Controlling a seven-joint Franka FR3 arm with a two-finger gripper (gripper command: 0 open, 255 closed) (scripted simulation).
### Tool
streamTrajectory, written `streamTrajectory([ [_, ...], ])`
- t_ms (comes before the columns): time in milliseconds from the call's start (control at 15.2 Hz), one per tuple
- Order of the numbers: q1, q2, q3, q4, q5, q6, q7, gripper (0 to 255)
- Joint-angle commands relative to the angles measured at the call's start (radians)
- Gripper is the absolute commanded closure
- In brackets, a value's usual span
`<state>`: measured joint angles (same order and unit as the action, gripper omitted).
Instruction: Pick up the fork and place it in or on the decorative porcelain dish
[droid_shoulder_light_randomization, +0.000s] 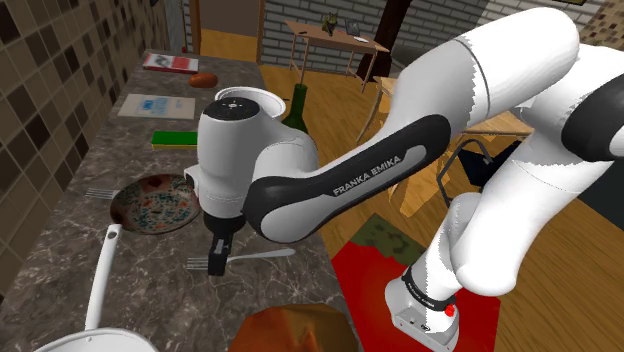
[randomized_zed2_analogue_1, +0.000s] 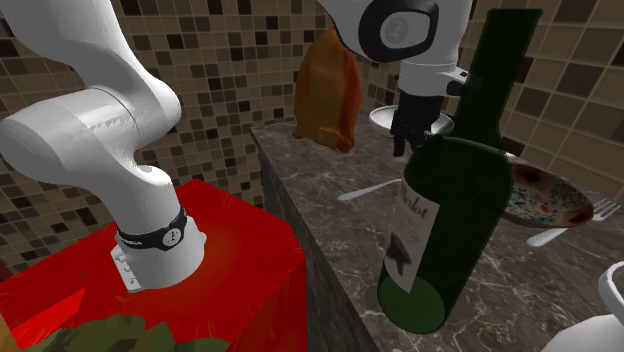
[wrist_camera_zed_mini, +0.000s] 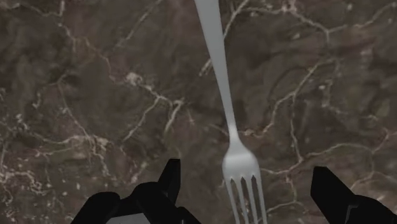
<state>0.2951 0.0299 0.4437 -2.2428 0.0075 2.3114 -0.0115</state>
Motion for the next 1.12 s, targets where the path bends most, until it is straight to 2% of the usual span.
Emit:
streamTrajectory([
  [0,0.001,0.021,0.000,-0.005,-0.013,0.025,0.008,0],
  [198,0.004,0.057,-0.001,-0.018,-0.035,0.071,0.024,0],
  [726,0.004,0.057,-0.002,-0.018,-0.035,0.070,0.024,0],
  [792,0.004,0.057,-0.002,-0.018,-0.035,0.070,0.024,255],
  [1056,0.005,0.056,-0.001,-0.016,-0.034,0.068,0.024,255],
])
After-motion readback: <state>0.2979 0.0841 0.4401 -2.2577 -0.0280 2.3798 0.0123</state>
